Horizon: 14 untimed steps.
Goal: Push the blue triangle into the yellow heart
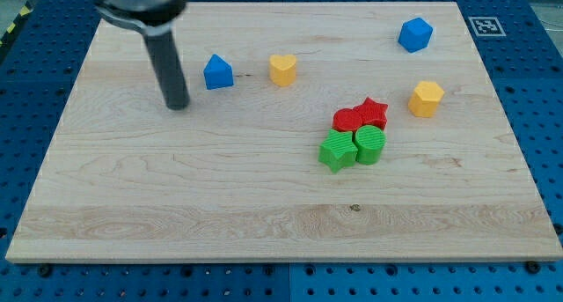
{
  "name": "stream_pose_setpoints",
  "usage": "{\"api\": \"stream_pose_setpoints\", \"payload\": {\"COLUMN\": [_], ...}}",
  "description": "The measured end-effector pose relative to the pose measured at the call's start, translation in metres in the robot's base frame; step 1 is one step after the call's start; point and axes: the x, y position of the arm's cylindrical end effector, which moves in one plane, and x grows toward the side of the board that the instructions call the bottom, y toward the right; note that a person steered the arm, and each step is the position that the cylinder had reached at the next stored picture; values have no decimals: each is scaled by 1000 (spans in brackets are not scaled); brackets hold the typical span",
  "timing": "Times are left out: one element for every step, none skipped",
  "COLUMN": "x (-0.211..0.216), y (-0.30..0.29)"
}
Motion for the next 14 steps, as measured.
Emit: {"api": "stream_pose_setpoints", "payload": {"x": [-19,-19,-21,-24,-38,-59,-60,-60,-60,-60,-64,-60,-48,-48], "y": [14,49,78,44,3,9,33,52,74,84,68,30,29,62]}}
